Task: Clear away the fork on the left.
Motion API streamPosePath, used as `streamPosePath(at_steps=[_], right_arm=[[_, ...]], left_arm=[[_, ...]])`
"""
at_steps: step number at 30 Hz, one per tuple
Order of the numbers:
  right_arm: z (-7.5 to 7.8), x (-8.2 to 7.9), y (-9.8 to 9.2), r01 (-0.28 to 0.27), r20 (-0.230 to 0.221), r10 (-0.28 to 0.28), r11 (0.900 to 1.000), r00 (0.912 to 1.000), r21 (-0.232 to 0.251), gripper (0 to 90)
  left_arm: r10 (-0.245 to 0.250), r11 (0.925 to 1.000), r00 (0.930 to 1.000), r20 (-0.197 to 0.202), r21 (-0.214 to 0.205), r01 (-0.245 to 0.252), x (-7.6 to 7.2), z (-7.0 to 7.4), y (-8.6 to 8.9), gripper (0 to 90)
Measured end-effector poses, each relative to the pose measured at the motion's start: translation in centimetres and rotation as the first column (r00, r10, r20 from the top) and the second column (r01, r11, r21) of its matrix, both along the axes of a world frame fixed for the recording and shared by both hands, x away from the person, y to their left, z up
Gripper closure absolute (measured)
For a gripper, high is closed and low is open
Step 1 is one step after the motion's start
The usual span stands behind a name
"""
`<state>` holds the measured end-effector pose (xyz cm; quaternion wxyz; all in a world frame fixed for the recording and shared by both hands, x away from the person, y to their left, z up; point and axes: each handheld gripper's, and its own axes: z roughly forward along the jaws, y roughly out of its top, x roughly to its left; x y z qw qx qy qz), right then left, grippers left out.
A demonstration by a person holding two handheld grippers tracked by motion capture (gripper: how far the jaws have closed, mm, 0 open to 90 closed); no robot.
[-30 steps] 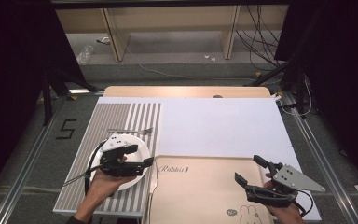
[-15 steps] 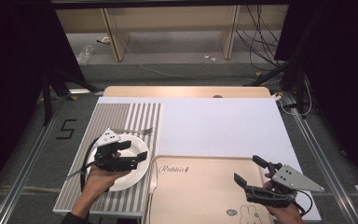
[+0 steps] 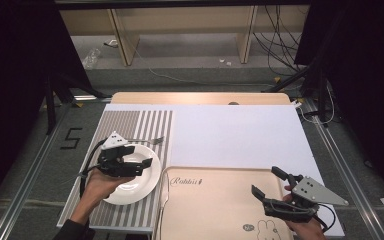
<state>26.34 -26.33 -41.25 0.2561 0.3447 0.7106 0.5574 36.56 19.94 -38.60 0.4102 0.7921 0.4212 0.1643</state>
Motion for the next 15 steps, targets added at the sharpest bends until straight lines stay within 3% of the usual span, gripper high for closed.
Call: streamPosePath(at_steps=[3,15], right_arm=[[0.0,0.0,0.0,-0.001,-0.001,0.001,1.0,1.0,-0.002,15.8],[0.0,0.0,0.1,-0.002,-0.002,0.002,1.0,1.0,0.0,15.8]], left_arm=[[-0.001,0.9991,1.0,0.005,0.043,0.001,0.9,0.3,0.1,21.1],[-0.026,0.9903,0.9996,-0.007,0.136,0.027,4.4,0.8,0.9,21.3]])
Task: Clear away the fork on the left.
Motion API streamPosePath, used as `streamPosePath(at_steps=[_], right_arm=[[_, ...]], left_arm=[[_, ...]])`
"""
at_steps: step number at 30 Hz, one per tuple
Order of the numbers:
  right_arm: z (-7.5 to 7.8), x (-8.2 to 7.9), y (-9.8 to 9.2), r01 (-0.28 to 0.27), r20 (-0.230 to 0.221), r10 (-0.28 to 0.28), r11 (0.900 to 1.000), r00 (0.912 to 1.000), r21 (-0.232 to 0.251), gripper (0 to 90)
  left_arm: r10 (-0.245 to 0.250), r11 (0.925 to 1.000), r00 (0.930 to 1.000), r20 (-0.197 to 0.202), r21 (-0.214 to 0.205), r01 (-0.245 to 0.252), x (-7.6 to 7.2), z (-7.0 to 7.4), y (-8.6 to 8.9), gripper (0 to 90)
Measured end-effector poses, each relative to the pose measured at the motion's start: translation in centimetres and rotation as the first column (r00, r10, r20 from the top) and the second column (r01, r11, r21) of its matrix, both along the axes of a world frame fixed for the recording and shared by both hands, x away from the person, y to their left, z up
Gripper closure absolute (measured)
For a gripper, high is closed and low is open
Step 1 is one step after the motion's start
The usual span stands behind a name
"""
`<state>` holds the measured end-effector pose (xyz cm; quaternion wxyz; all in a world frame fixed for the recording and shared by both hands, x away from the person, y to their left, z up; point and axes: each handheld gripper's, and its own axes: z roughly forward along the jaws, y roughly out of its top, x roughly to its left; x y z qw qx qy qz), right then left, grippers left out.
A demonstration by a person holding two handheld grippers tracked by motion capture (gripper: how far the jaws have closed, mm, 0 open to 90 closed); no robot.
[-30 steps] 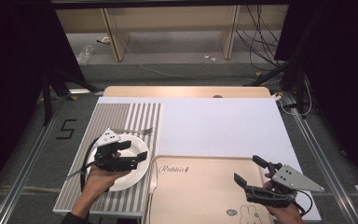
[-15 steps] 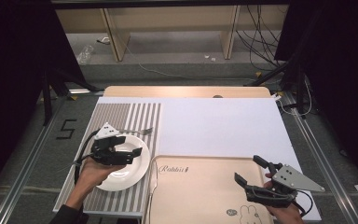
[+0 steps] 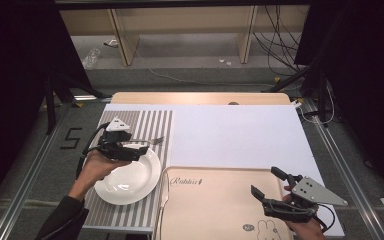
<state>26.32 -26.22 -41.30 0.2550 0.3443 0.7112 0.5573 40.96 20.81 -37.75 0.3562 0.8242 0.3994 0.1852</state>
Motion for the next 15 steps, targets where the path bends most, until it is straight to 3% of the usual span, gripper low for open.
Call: streamPosePath(at_steps=[5,15], right_arm=[[0.0,0.0,0.0,-0.001,0.0,0.001,1.0,1.0,-0.002,15.8],[0.0,0.0,0.0,-0.001,-0.004,0.001,1.0,1.0,-0.001,15.8]], left_arm=[[0.004,0.9992,0.9999,-0.012,0.039,-0.003,1.5,-0.1,0.3,21.4],[0.028,0.9932,0.9988,-0.04,0.114,-0.023,4.5,-1.7,1.4,22.2]])
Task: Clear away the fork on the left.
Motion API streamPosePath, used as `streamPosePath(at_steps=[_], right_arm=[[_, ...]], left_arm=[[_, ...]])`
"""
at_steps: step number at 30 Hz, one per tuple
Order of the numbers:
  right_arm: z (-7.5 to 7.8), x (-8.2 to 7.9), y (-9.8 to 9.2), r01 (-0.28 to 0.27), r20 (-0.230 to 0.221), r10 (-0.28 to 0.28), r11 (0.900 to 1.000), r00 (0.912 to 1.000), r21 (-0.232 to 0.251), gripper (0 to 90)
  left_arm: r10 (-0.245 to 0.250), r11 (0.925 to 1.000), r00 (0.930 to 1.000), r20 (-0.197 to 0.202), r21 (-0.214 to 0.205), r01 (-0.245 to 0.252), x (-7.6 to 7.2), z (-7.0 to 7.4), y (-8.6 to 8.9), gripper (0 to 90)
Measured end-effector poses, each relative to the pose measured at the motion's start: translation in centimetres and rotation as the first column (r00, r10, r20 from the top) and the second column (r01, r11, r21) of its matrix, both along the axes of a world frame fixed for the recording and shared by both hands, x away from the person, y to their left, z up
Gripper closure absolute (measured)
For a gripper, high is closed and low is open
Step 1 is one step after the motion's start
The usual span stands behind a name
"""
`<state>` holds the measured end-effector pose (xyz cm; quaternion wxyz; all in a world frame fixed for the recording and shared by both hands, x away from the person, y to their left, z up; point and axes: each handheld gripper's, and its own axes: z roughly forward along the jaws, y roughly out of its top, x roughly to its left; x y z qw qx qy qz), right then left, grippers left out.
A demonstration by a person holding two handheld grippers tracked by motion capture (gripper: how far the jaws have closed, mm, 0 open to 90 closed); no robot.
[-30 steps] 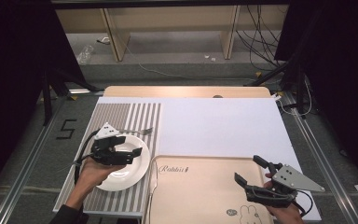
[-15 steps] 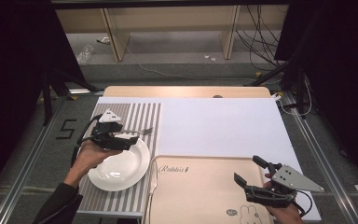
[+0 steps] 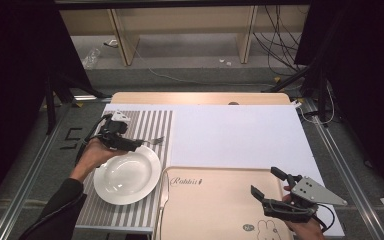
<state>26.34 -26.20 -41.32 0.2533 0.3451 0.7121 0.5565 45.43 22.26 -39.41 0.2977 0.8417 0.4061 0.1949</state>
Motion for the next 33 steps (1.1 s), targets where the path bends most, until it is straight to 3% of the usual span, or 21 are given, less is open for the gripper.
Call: streamPosePath(at_steps=[9,14,18,33], right_arm=[[0.0,0.0,0.0,0.001,0.002,-0.001,1.0,1.0,0.001,15.8],[0.0,0.0,0.0,-0.003,0.003,0.003,1.0,1.0,-0.003,15.8],[0.0,0.0,0.0,-0.004,0.004,0.004,1.0,1.0,-0.004,15.9],[0.0,0.0,0.0,-0.01,0.0,0.01,0.9999,1.0,-0.006,15.8]], left_arm=[[0.009,0.9966,0.9993,-0.036,0.082,-0.006,2.6,-0.9,0.5,22.6],[0.006,0.9959,0.9987,-0.051,0.091,-0.002,3.4,-1.3,0.6,22.6],[0.009,0.9915,0.9977,-0.067,0.13,-0.001,4.1,-1.7,0.5,22.8],[0.014,0.9787,0.992,-0.125,0.205,0.012,6.6,-2.8,0.1,24.4]])
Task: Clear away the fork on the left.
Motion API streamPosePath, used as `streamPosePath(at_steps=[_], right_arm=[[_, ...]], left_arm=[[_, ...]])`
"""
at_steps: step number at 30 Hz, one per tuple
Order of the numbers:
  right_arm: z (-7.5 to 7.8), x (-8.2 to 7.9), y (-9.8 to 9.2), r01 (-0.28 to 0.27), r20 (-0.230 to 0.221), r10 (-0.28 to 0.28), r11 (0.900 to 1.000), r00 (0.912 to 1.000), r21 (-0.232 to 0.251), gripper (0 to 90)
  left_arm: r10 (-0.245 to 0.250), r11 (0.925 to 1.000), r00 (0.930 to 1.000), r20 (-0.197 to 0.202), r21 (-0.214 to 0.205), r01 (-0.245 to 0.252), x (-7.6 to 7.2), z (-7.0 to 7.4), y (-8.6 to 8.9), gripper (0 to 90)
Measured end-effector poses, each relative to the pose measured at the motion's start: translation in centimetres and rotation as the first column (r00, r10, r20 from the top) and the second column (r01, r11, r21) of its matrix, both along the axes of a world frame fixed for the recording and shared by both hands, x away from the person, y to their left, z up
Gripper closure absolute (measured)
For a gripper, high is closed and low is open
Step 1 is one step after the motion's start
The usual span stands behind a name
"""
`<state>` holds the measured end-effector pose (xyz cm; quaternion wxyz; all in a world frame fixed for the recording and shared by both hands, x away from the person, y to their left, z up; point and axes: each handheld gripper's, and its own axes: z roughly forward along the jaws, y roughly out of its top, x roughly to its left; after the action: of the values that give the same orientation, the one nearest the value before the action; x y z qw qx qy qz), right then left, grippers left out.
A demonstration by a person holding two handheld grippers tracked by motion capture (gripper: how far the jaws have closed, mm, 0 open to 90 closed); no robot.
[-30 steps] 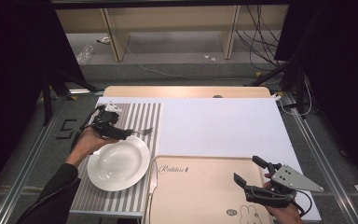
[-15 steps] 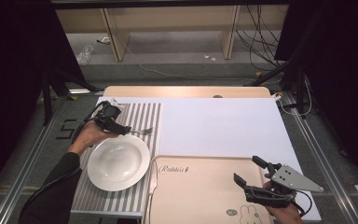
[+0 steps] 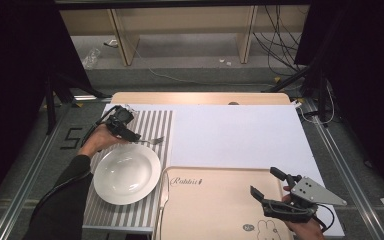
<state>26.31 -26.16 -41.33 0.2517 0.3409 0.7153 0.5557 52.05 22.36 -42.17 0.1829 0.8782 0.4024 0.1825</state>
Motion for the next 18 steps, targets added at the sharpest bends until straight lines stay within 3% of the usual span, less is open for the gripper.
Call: streamPosePath(at_steps=[8,18], right_arm=[[0.0,0.0,0.0,0.0,0.002,0.0,1.0,1.0,0.002,15.9],[0.0,0.0,0.0,0.001,-0.001,-0.001,1.0,1.0,0.003,15.9]], left_arm=[[-0.025,0.9993,0.9992,-0.033,0.029,0.026,0.9,-0.8,-0.8,26.6],[-0.081,0.9928,0.9941,-0.071,0.082,0.087,1.7,-1.3,-1.6,30.7]])
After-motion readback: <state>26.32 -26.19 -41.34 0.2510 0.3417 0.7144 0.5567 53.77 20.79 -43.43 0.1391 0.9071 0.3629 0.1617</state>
